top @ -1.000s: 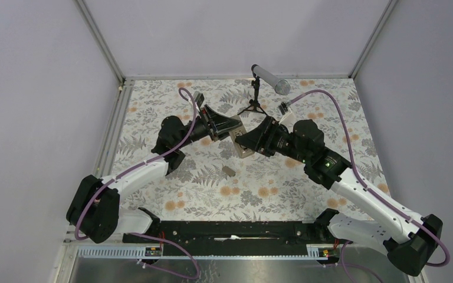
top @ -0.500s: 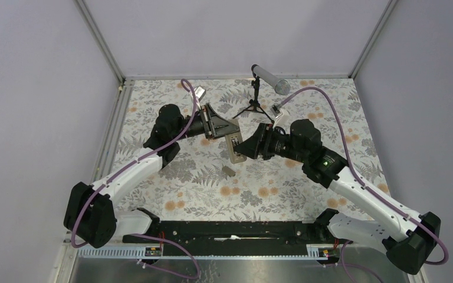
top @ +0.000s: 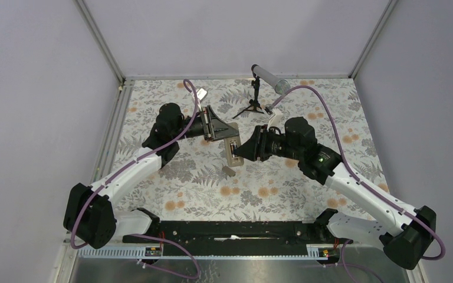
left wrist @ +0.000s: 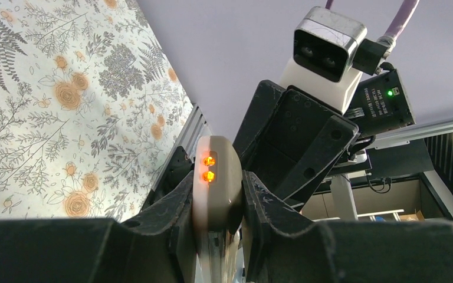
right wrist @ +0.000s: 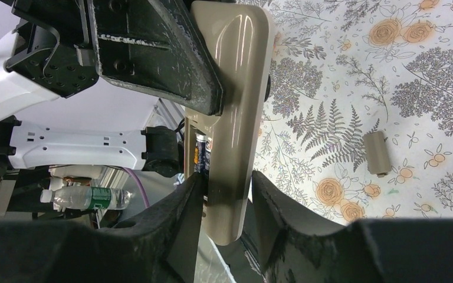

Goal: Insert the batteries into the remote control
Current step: Load the battery into the remote control, then pick up the battery cover at the center of the board.

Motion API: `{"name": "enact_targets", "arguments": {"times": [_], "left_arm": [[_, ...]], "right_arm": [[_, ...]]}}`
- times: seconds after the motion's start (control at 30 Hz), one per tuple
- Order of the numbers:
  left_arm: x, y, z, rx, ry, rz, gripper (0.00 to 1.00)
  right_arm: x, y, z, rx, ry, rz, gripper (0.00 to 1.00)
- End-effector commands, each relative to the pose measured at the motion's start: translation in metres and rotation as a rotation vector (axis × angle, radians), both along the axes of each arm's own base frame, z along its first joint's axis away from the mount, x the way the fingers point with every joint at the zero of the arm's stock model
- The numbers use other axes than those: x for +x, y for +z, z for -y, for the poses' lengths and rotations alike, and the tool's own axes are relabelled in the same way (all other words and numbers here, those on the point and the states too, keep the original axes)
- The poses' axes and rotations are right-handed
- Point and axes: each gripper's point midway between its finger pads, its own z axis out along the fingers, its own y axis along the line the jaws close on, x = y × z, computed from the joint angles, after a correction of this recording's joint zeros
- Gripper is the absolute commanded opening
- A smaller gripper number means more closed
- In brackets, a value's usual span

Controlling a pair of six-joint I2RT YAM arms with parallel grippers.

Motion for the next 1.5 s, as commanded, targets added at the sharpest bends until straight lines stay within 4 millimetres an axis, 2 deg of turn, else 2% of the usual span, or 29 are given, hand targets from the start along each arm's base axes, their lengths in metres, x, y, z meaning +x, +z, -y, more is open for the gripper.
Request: {"name": "enact_targets", "arguments": {"times": [0.0,0.2,0.3,0.37,0.4,0.47,0.57,0.63,0.8,1.0,1.07,1.17,1.2,1.27,1.37,1.47], "left_arm": [[-0.011,0.049,-0.003,-0.083,-0.031,0.116,0.0],[-0.011,0.052,-0.003,-0.095,-0.028,0.127,0.0],[-0.008,0.045,-0.004,-0.056,-0.008,0.134,0.0],[-0.003,0.035,-0.008,-0.003,0.018,0.152,0.0],[0.0,0.03,-0.011,0.031,0.034,0.158,0.0],[0.008,0.02,-0.021,0.083,0.075,0.169,0.0],[0.017,0.011,-0.037,0.112,0.119,0.171,0.0],[0.026,0.005,-0.052,0.134,0.164,0.162,0.0],[0.046,-0.011,-0.096,0.226,0.327,0.148,0.0],[0.053,-0.025,-0.134,0.332,0.493,0.124,0.0],[0.057,-0.031,-0.15,0.378,0.575,0.102,0.0],[0.058,-0.035,-0.173,0.419,0.696,0.079,0.0],[0.058,-0.034,-0.177,0.42,0.72,0.08,0.0],[0.056,-0.029,-0.183,0.416,0.744,0.096,0.0],[0.052,-0.023,-0.186,0.416,0.752,0.116,0.0],[0.051,-0.026,-0.187,0.423,0.751,0.103,0.0]], "right_arm": [[0.007,0.0,-0.001,-0.034,0.0,0.029,0.43],[0.005,-0.01,-0.006,-0.043,0.03,0.0,0.54],[0.009,-0.008,-0.004,-0.043,0.004,-0.001,0.57],[0.01,0.001,-0.001,-0.031,-0.016,0.018,0.64],[0.01,0.006,0.001,-0.024,-0.029,0.027,0.72],[0.01,0.019,0.006,-0.005,-0.048,0.046,0.81],[0.007,0.034,0.013,0.018,-0.067,0.086,0.89],[0.01,0.03,0.017,0.0,-0.089,0.098,0.91],[0.011,-0.015,0.014,-0.152,-0.014,0.062,0.87],[0.012,-0.077,0.0,-0.289,0.092,0.055,0.81],[0.017,-0.098,-0.002,-0.37,0.086,0.086,0.8],[0.03,-0.131,0.0,-0.509,0.051,0.082,0.7],[0.035,-0.143,0.002,-0.552,0.035,0.06,0.65],[0.035,-0.162,-0.001,-0.608,0.06,0.018,0.62],[0.026,-0.191,-0.011,-0.723,0.174,0.02,0.69],[0.02,-0.215,-0.015,-0.882,0.267,0.061,0.72]]}}
